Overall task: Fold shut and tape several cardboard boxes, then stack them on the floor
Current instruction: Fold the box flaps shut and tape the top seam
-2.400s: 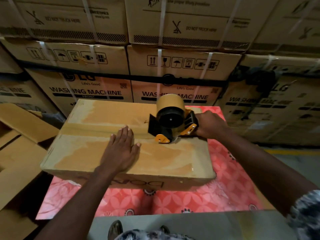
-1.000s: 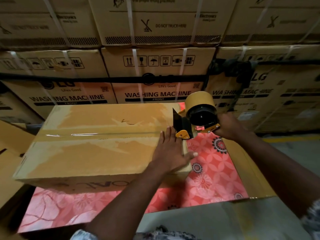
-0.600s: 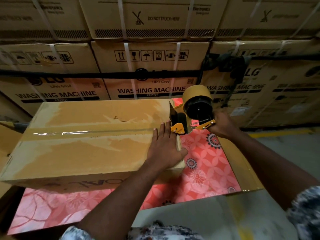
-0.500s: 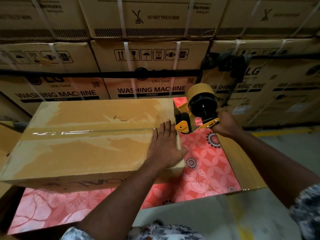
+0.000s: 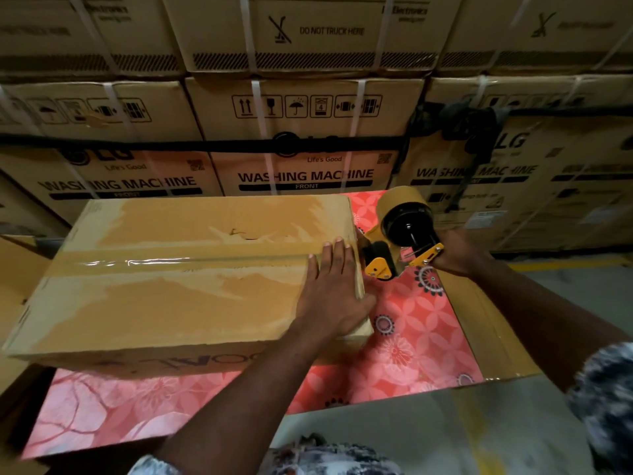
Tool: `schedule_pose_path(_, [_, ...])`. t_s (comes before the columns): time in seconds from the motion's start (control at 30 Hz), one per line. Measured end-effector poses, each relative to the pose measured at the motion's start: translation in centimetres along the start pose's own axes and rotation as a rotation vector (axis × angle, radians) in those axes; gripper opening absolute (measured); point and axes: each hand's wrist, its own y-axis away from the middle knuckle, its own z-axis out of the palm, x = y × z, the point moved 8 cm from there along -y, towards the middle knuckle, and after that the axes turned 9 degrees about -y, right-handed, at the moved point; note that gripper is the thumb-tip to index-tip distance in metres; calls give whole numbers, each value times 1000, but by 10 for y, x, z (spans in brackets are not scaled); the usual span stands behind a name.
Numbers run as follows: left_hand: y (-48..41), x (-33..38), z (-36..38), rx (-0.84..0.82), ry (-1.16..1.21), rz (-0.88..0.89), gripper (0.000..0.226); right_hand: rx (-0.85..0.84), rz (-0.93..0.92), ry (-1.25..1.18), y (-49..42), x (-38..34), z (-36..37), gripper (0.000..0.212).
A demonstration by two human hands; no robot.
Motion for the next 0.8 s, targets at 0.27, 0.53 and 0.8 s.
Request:
schedule_pose_path(0.27, [0, -2, -1, -5, -8, -9, 96, 17, 57, -96, -2, -5, 35, 22])
schedule_pose_path(0.53, [-1, -3, 2, -10, -7, -12, 96, -215, 259, -222, 40, 54, 134, 57])
schedule_pose_path(0.8, [-1, -2, 3, -7, -37, -10, 98, -137, 739, -1027, 118, 40, 207, 22])
